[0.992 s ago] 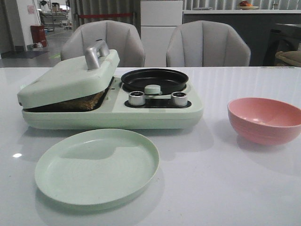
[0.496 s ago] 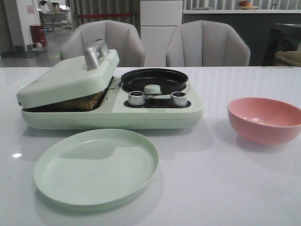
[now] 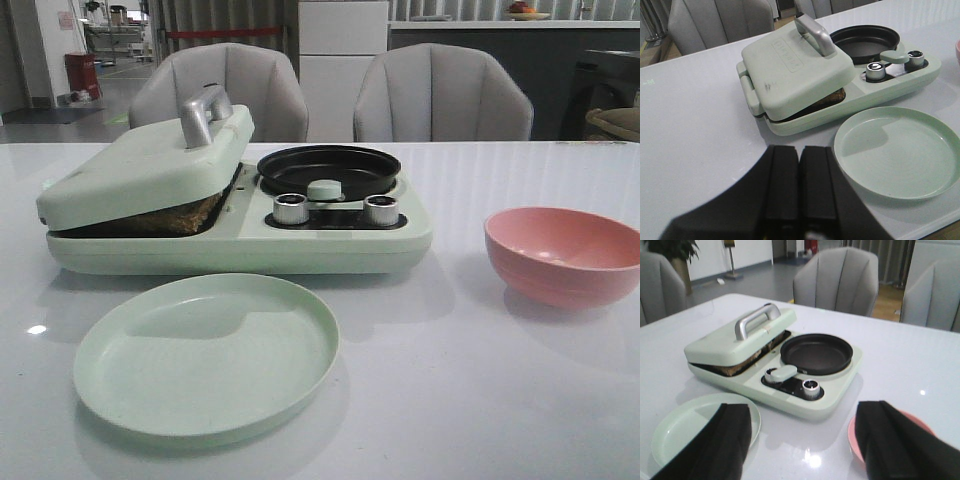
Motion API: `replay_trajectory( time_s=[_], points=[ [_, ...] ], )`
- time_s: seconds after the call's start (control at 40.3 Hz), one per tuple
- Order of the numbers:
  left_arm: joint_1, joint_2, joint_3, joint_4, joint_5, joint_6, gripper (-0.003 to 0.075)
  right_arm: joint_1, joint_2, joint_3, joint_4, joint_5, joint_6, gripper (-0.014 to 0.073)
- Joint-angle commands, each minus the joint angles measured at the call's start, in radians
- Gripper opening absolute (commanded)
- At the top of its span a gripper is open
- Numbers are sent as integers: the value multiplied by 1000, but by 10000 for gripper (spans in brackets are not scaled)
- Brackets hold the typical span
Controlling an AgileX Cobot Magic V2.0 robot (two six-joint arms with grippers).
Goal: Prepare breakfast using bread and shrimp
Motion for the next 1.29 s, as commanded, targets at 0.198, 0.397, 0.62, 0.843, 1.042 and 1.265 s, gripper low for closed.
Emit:
replay_trajectory(
  time_s=[0.198, 0.397, 0.62, 0.843, 1.042, 1.265],
  points=[
    [-5, 10, -27, -18, -88, -7, 32, -48, 331, -221, -8, -3, 2, 552],
    [-5, 10, -27, -18, -89, -7, 32, -228, 466, -333, 33, 75, 2, 552],
    [-5, 10, -27, -18, -92, -7, 32, -428, 686, -419, 127, 155, -5, 552],
    [-7, 10, -27, -18, -92, -7, 32, -533, 944, -520, 130, 226, -51, 552],
    [-7, 10, -27, -18, -92, -7, 32, -536, 1117, -610, 129, 230, -71, 552],
    [-7, 10, -27, -18, -92, -7, 32, -536, 1271, -698, 129, 244, -80, 533]
  ],
)
